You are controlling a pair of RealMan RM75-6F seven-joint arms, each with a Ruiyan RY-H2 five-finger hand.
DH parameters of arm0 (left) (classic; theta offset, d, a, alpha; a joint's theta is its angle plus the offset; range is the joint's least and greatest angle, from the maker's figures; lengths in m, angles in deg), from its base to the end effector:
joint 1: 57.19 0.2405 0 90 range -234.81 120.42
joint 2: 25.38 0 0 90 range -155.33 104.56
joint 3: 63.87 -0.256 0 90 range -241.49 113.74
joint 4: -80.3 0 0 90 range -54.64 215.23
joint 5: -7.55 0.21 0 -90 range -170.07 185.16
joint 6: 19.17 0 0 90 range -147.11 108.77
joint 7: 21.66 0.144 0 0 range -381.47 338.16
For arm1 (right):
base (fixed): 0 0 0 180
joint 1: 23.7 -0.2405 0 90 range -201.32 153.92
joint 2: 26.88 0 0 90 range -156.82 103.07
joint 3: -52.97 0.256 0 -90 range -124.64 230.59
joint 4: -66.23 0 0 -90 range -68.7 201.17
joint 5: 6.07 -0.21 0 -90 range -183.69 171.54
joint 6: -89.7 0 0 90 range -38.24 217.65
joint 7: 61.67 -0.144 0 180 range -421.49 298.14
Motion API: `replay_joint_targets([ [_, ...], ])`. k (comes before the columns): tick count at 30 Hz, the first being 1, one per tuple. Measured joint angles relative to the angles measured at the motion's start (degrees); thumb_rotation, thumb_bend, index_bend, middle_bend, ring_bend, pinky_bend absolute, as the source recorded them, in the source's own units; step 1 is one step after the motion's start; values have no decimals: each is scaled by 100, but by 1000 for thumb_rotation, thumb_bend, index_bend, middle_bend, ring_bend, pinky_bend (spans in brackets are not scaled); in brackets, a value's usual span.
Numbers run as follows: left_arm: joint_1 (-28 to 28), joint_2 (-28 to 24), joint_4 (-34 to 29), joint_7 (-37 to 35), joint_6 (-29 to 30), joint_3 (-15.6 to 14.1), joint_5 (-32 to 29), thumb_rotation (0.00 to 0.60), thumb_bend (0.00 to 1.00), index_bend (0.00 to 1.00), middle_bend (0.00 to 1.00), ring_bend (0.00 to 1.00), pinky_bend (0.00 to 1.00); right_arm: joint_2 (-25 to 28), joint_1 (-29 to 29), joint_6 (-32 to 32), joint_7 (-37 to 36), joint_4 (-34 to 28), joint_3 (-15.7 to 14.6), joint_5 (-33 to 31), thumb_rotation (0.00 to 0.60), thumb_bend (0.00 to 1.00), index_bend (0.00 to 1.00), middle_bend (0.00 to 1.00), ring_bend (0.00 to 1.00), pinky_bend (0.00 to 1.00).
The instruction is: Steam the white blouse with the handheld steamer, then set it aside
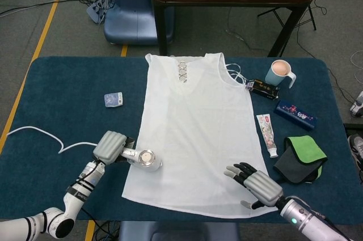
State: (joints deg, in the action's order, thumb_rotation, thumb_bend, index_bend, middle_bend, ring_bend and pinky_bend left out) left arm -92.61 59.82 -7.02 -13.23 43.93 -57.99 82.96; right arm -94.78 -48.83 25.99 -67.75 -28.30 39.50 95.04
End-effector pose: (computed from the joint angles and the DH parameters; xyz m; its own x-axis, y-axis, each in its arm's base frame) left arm -0.1744 0.3101 0.0074 0.3388 0.2222 0.9142 0.8916 -0.3861 -0.2366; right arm -0.2501 -0.1837 0.0479 0.4577 -0.4997 0.7354 -0.8428 -0.5073 0.1797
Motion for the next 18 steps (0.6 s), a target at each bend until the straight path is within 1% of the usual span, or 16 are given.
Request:
replay_joint_targets([
  [3,24,-113,157,-199,-5,99,-65,600,250,869,818,665,788,271,69,-367,55,-192,92,63,600,270,12,67,0,0],
  [7,44,-139,543,-462,-42,192,-146,600,250,867,817,663,788,641,168,-762,189,-456,244,79,600,229,12,67,0,0],
  [12,57,-55,1249,-825,-106,267,-190,600,250,861,815,660,785,1082,278,-1105,328,-771,455,19,600,201,12,67,0,0],
  [18,55,159,2106,-1227,-240,315,-224,600,248,854,791,650,756,1388,467,-1381,449,-1005,646,-102,600,171,12,67,0,0],
])
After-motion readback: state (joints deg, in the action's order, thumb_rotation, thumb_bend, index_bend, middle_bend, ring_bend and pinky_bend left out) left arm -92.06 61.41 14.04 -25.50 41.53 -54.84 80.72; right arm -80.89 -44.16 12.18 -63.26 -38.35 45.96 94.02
